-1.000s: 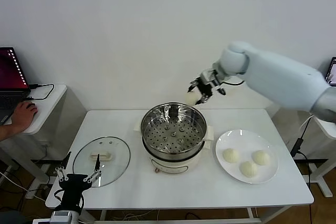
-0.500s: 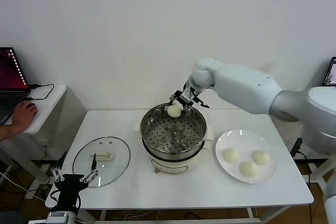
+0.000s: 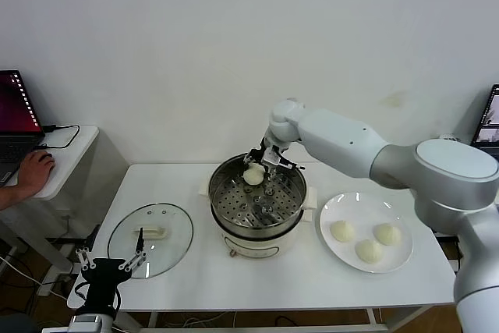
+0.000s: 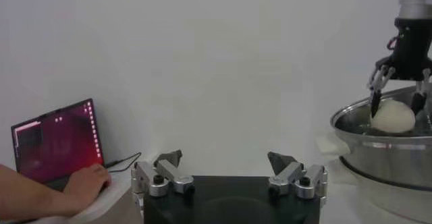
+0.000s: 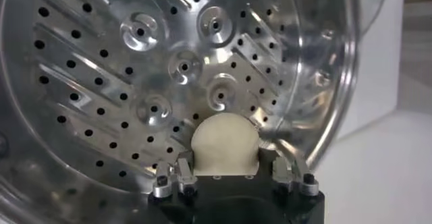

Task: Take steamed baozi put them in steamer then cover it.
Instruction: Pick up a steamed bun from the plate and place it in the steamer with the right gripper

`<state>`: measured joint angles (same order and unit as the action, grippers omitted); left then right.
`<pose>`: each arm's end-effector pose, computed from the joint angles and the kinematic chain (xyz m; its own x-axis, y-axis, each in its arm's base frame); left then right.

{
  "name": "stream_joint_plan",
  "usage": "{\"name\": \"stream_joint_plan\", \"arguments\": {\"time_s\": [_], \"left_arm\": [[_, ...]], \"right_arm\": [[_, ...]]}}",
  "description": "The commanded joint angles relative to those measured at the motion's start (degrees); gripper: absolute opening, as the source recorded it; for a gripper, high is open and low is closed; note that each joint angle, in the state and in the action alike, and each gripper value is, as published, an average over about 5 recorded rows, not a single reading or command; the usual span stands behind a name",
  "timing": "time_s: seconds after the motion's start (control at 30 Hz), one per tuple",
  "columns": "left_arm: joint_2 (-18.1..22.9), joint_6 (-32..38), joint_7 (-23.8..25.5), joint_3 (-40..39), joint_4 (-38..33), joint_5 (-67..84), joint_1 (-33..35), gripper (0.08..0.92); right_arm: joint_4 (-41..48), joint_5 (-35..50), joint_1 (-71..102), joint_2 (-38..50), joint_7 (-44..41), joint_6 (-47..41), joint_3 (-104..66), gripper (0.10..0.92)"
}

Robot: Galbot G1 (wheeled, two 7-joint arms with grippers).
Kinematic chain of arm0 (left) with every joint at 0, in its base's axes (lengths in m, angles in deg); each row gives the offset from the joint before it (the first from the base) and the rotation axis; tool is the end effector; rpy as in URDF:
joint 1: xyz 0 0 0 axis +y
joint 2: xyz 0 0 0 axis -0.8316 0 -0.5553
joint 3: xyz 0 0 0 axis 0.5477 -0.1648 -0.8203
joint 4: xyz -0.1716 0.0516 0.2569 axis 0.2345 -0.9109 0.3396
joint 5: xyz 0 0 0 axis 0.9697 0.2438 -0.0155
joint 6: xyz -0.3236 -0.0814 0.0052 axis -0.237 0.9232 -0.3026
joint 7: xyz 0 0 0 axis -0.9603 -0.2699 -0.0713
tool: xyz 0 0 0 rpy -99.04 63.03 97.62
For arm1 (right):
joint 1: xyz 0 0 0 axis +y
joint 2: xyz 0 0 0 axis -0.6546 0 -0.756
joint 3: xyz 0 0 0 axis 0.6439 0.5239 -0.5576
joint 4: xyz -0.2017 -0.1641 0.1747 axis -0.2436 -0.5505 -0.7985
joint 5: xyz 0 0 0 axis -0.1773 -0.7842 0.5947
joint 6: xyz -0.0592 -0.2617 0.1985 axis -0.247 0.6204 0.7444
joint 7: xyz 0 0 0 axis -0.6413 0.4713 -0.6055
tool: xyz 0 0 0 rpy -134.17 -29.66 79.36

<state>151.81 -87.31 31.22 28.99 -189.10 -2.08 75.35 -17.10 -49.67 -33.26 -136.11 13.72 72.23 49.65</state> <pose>0.1339 0.0600 -0.2353 -0.9939 -0.1094 0.0101 -0.1004 0.9419 0.3205 0.5654 0.1256 -0.1166 -0.2532 -0.2986 0.9202 -0.1750 -0.9213 -0.3471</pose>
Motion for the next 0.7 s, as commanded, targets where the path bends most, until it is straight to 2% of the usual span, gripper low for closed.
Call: {"name": "stream_joint_plan", "arguments": {"time_s": [0.03, 0.23, 0.37, 0.53, 0.7], "left_arm": [[0.0, 0.0, 0.1, -0.1, 0.0, -0.1, 0.0, 0.823], [0.2, 0.0, 0.2, -0.2, -0.4, -0.2, 0.1, 0.823], [0.1, -0.1, 0.4, -0.4, -0.9, -0.1, 0.0, 0.823], [0.0, -0.3, 0.6, -0.5, -1.3, -0.1, -0.3, 0.823], [-0.1, -0.5, 0.8, -0.9, -1.9, -0.1, -0.5, 0.823]], "right_arm": [[1.4, -3.4, 1.1, -1.1, 1.0, 2.0, -0.3, 0.672], [0.0, -2.7, -0.8, -0.1, 1.7, 2.4, -0.7, 0.809], [-6.0, 6.6, -6.5, 3.5, -1.7, -1.8, 1.1, 0.821], [-23.1, 26.8, -16.5, 13.3, -11.6, -24.2, 5.8, 0.823], [-35.1, 34.2, -21.9, 25.1, -15.1, -42.0, 8.5, 0.823]]}}
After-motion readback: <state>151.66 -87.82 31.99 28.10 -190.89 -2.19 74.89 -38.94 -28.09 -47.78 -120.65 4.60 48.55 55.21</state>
